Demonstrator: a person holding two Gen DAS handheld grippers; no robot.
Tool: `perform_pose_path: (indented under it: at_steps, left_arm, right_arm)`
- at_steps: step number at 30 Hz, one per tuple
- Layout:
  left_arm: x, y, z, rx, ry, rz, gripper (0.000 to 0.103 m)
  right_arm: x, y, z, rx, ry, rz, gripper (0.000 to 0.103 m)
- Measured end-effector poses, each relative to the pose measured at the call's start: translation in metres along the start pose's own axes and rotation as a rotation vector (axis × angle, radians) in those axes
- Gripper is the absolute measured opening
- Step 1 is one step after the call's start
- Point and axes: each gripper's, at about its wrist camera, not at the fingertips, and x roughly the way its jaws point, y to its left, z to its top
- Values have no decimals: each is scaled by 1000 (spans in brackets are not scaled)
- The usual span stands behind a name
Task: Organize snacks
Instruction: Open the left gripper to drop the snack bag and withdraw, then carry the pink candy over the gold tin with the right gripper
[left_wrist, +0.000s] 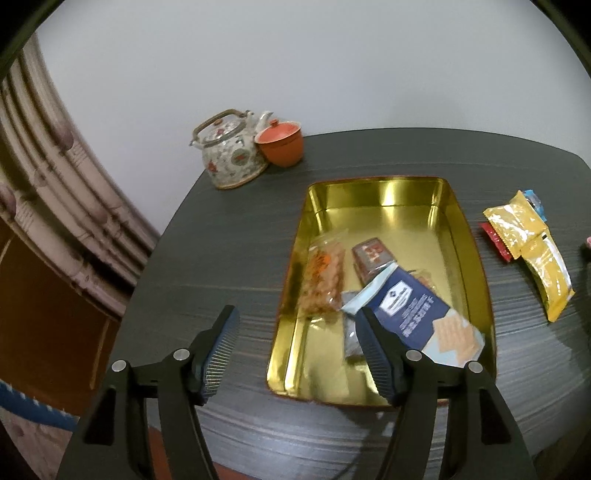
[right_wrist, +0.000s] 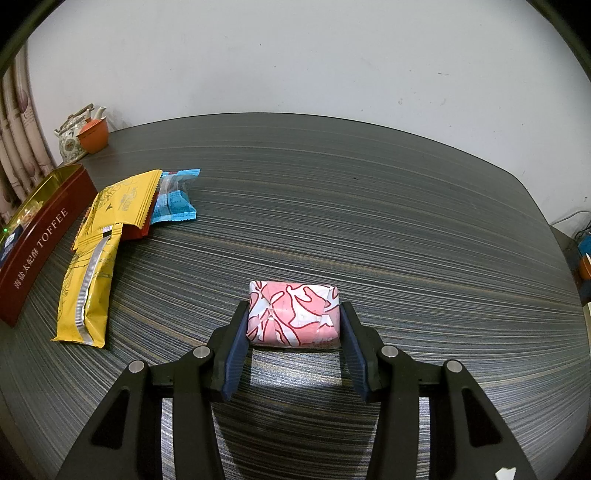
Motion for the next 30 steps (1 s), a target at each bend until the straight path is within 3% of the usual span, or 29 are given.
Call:
perform_pose_path:
  at_steps: [15,20,25,30]
  left_arm:
    - [13,12,-10,-30,28,-8,73]
    - [13,29,-9,-114,28,-25,78]
    - [18,47,-9,-198,55,-23,80]
    - [21,59,-11,-253,75,-12,80]
  right_arm:
    - [1,12,5,25,27,-86,41]
    - [-13,18,9,42,19,-96,41]
    - [-36,34,25,41,-23,-52,41]
    - [-54,81,41,-25,-56,44,41]
